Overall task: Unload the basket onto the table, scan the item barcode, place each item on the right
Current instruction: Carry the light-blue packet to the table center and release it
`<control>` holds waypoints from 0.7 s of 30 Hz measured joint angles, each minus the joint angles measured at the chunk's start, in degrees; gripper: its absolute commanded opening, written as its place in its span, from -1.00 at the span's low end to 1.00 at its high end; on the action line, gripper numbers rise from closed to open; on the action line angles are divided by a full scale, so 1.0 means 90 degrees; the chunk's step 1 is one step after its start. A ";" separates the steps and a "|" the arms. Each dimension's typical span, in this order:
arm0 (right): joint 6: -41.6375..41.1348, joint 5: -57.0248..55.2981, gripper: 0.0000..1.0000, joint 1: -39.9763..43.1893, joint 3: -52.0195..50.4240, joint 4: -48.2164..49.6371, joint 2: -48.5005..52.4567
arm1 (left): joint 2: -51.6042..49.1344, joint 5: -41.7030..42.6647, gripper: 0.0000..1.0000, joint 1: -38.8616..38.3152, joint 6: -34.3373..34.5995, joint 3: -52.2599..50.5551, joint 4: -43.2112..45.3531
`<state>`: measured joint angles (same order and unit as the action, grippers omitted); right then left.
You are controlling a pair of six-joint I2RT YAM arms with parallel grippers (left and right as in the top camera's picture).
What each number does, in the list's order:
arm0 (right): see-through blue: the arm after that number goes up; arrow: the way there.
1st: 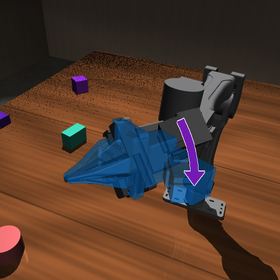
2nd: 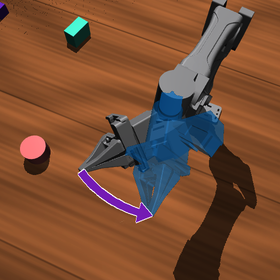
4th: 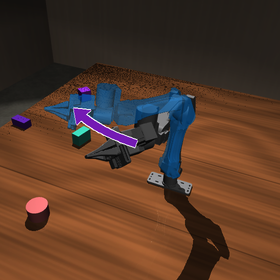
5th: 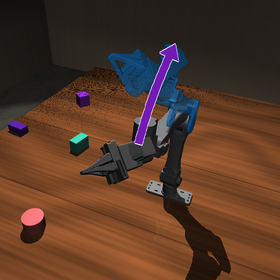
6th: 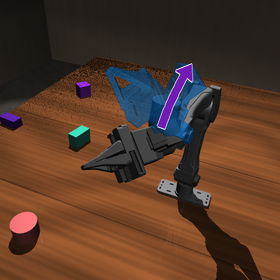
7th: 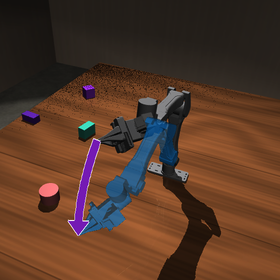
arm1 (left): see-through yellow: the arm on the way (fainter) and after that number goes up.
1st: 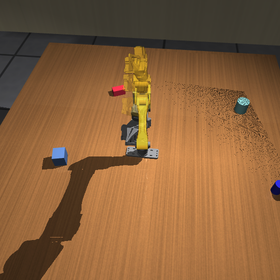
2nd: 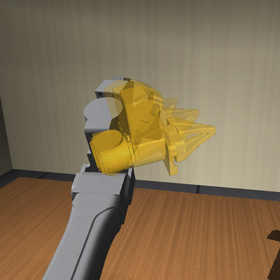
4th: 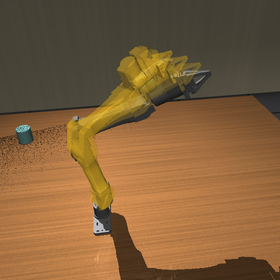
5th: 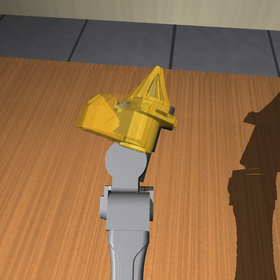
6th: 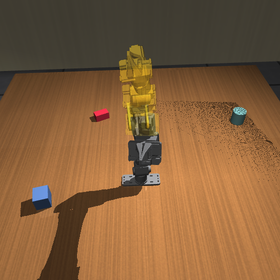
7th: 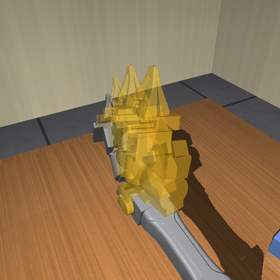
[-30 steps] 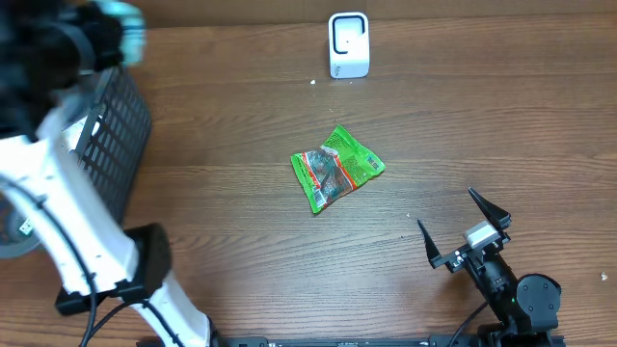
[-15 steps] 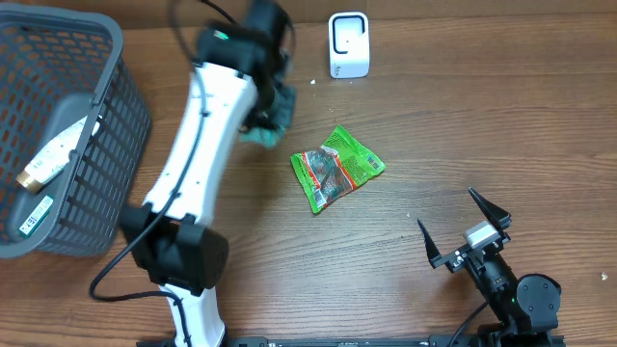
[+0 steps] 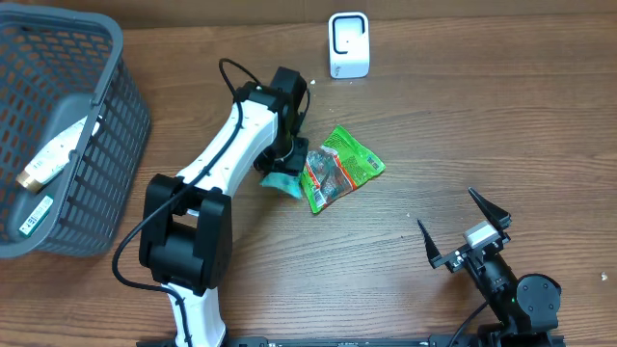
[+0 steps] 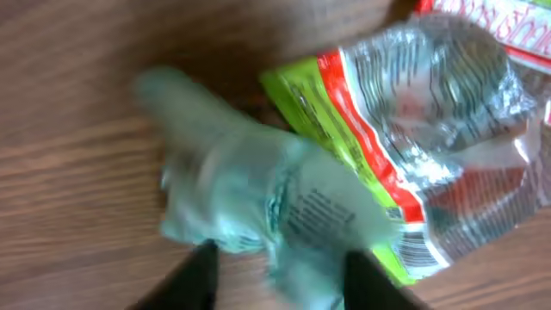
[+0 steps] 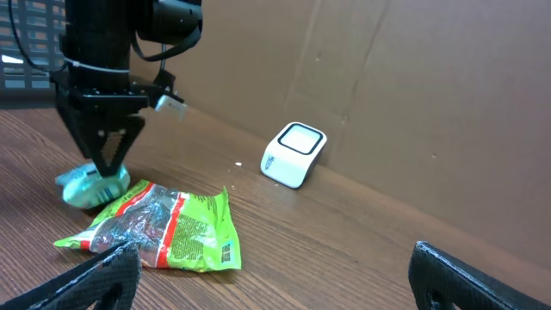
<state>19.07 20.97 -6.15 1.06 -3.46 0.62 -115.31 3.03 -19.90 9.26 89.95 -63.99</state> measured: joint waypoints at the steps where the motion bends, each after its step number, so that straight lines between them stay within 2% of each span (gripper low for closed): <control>1: -0.0002 -0.0002 1.00 0.0000 0.0000 -0.0002 0.0000 | 0.0000 0.0024 0.07 0.0000 0.0007 -0.0005 0.0007; 5: -0.0002 -0.0002 1.00 0.0000 0.0000 -0.0005 0.0000 | 0.0000 0.0100 0.18 0.0000 0.0019 -0.0002 0.0194; 10: -0.0002 0.0002 1.00 0.0000 0.0000 -0.0002 0.0000 | 0.0000 0.0121 0.21 -0.0175 0.0012 0.0005 0.0629; 15: -0.0002 0.0000 1.00 0.0000 0.0000 -0.0005 0.0000 | 0.0000 0.0058 0.18 -0.0544 -0.0053 0.0010 0.1044; 21: -0.0002 0.0000 1.00 0.0002 0.0000 -0.0002 0.0000 | -0.0061 -0.0595 -0.03 -0.0959 -0.0051 0.0012 0.1105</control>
<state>19.05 20.97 -6.13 1.06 -3.49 0.62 -115.85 -2.33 -28.53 8.80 90.06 -54.04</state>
